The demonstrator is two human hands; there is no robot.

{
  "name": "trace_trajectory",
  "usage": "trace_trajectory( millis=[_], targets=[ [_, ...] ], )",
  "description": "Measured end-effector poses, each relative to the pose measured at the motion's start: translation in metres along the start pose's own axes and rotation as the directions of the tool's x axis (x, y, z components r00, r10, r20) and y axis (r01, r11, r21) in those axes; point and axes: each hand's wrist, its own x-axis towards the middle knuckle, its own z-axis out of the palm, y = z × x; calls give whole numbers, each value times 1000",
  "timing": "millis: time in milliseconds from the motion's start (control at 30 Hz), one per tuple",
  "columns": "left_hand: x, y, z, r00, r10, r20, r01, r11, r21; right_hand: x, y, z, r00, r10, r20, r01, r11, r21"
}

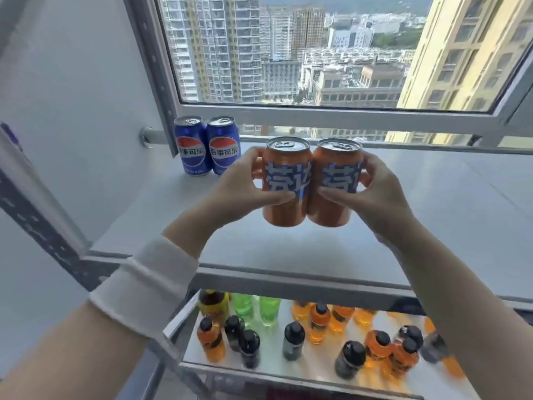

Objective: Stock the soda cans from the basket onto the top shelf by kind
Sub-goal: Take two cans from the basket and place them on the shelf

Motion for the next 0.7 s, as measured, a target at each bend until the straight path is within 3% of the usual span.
trace_trajectory(
  millis=[167, 467, 700],
  targets=[
    [50, -26, -17, 996, -8, 91, -2, 994, 110, 45, 12, 24, 999, 19, -33, -21, 997, -71],
    [84, -56, -22, 989, -33, 144, 15, 992, 126, 73, 28, 37, 999, 8, -40, -16, 977, -212],
    [90, -32, -35, 969, -13, 245, -66, 947, 314, 80, 12, 24, 984, 93, 153, -41, 949, -312]
  ],
)
